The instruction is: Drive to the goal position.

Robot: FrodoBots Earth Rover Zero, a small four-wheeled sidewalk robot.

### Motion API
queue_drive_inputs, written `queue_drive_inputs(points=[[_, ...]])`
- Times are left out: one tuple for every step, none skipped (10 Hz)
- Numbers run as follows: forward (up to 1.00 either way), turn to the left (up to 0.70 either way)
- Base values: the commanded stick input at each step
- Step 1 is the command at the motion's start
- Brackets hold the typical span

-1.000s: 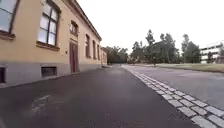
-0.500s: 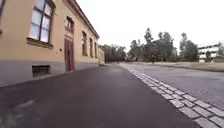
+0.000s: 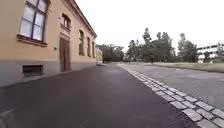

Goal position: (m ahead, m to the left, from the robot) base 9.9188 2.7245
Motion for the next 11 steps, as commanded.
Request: queue_drive_inputs(points=[[0.70, -0.12], [0.70, -0.12], [0.70, -0.13], [0.70, -0.08], [0.70, -0.01], [0.70, 0.00], [0.70, 0.00], [0.70, 0.00], [0.70, 0.00], [0.70, 0.00], [0.70, 0.00]])
